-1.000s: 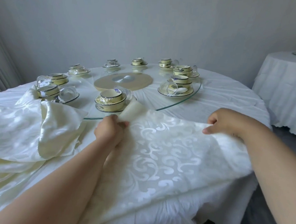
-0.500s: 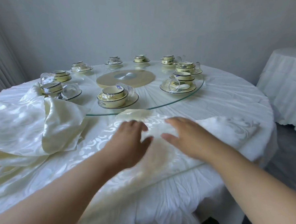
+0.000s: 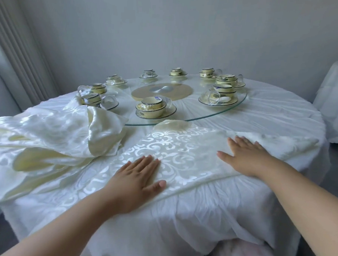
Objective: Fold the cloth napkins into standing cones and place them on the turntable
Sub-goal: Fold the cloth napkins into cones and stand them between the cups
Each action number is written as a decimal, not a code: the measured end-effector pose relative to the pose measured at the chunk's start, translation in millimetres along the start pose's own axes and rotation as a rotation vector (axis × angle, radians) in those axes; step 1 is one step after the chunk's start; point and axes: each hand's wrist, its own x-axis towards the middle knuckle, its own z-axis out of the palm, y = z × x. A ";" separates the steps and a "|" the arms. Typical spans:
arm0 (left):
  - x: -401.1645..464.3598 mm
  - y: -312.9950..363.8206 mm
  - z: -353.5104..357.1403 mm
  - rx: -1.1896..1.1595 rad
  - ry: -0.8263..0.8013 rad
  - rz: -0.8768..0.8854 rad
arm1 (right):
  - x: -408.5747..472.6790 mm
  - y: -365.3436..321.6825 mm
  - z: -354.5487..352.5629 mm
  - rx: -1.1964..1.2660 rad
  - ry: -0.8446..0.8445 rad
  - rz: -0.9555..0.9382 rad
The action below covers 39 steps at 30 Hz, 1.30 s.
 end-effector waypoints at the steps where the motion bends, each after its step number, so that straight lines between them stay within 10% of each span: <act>1: 0.7 0.7 0.9 -0.019 0.022 0.006 | -3.5 -6.5 -0.6 -0.011 0.040 -0.010; 5: 3.6 -3.4 2.2 -0.145 0.268 0.086 | -34.8 -60.7 -6.7 0.134 0.297 -0.354; 8: 0.8 -11.8 -3.4 -0.182 0.409 0.161 | -62.4 -100.3 -7.9 0.409 0.191 -0.673; 14: -9.4 -30.9 -34.2 -0.799 -0.052 -0.064 | -72.0 -143.7 7.6 0.422 0.029 -0.910; 20: -13.1 -43.2 -36.8 -1.068 -0.095 -0.106 | -74.1 -178.8 17.9 0.341 0.152 -0.994; 32: -29.0 -107.8 -59.9 -1.385 -0.459 -0.182 | -53.4 -193.1 10.1 0.756 -0.137 -0.655; 39: -46.0 -144.2 -58.3 -1.765 -0.335 -0.141 | -34.9 -191.4 6.6 1.137 -0.303 -0.367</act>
